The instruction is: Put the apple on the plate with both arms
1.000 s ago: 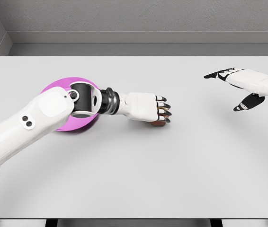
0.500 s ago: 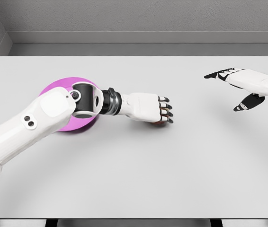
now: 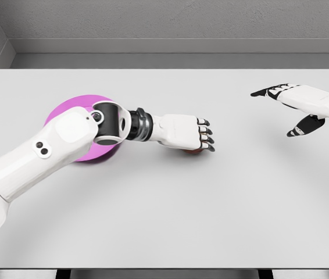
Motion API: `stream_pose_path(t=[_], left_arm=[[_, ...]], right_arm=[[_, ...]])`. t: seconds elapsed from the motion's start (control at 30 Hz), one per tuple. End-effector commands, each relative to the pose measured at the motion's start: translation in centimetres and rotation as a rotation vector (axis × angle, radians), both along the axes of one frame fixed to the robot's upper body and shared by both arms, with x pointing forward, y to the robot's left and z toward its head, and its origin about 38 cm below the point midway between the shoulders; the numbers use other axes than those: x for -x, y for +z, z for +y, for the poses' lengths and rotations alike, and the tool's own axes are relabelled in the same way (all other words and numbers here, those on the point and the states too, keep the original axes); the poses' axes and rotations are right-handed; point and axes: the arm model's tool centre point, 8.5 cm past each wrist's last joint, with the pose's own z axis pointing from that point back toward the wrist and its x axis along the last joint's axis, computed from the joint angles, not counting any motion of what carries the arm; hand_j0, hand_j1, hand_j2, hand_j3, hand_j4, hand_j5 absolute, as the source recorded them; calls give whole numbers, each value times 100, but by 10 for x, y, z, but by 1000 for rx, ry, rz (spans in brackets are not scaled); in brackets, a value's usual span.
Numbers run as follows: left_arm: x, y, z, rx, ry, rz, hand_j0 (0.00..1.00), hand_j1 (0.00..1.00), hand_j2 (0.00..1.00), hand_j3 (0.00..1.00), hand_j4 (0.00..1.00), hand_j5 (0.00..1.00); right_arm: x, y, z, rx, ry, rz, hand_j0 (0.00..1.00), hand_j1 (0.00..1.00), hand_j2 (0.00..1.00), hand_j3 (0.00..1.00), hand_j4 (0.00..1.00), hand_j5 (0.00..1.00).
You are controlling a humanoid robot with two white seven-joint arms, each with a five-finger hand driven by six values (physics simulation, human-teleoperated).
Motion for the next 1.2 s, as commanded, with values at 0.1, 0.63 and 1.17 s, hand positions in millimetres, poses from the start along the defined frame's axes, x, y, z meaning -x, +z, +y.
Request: stream_pose_path(t=[0.1, 0.63, 1.17], left_arm=[[-3, -5, -2, -6, 13, 10, 85, 85, 85, 85, 85, 85], [0, -14, -2, -18, 13, 27, 56, 56, 56, 56, 56, 56], [-25, 21, 45, 124, 137, 58, 19, 19, 19, 19, 19, 19]], right_arm=[[0, 0, -1, 0, -3, 1, 100, 100, 100, 100, 100, 100], [0, 0, -1, 0, -3, 1, 100, 100, 100, 100, 100, 100], [0, 1, -1, -1, -3, -1, 100, 100, 100, 100, 100, 100]])
